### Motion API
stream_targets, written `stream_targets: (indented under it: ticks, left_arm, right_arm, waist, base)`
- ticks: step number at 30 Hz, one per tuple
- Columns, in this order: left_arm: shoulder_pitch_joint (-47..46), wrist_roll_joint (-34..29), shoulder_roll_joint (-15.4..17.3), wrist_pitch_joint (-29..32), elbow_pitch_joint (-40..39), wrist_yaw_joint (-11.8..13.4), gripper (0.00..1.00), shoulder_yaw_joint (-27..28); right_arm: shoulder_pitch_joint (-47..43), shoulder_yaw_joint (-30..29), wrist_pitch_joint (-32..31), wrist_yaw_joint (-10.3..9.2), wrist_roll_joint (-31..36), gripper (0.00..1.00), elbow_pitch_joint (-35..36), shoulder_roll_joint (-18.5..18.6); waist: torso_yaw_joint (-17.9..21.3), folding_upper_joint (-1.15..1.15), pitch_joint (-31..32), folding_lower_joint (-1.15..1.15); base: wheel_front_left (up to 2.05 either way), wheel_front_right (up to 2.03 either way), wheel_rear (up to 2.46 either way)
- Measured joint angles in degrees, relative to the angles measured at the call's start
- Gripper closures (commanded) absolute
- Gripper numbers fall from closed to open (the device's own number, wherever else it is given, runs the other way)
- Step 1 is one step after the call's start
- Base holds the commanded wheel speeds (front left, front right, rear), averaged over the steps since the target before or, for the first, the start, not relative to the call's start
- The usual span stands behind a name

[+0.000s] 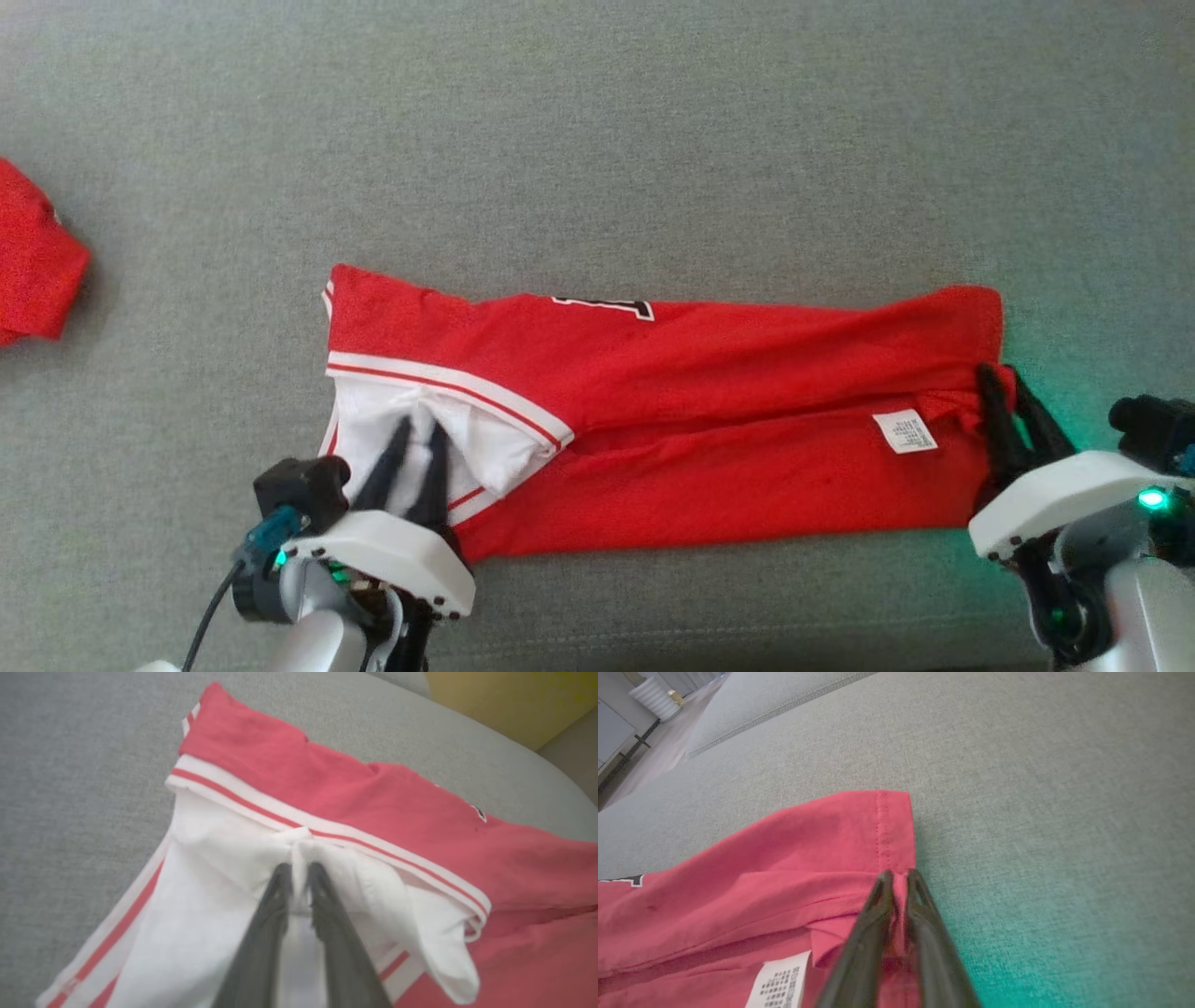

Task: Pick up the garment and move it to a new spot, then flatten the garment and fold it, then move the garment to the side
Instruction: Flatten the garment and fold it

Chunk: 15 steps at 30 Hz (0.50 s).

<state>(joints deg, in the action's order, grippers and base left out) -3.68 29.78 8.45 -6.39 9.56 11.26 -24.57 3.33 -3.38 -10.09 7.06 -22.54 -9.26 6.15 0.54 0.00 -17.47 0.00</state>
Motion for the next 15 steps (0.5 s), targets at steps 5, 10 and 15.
stream_targets:
  ticks: [5,10,15]
  left_arm:
    - [0.04,-0.32,0.03,-1.07,0.94,0.3,0.0,-0.3]
    - [0.08,-3.31,0.68,-5.15,-0.79,2.22,0.0,0.31]
    - [-0.01,-5.53,1.41,-7.4,-5.08,3.38,0.0,3.18]
  right_arm:
    - [-1.15,0.44,1.21,0.0,5.11,0.0,1.85,0.0]
    - [-3.98,0.77,4.27,0.0,9.82,0.0,6.66,-0.19]
    - [-4.17,0.76,7.54,0.0,11.63,0.0,11.46,-1.34]
  waist:
    - [0.24,0.0,1.11,0.0]
    - [0.16,0.0,2.43,0.0]
    - [0.46,0.0,3.93,0.0]
  base:
    - [0.0,0.0,0.0]
    - [0.0,0.0,0.0]
    - [0.0,0.0,0.0]
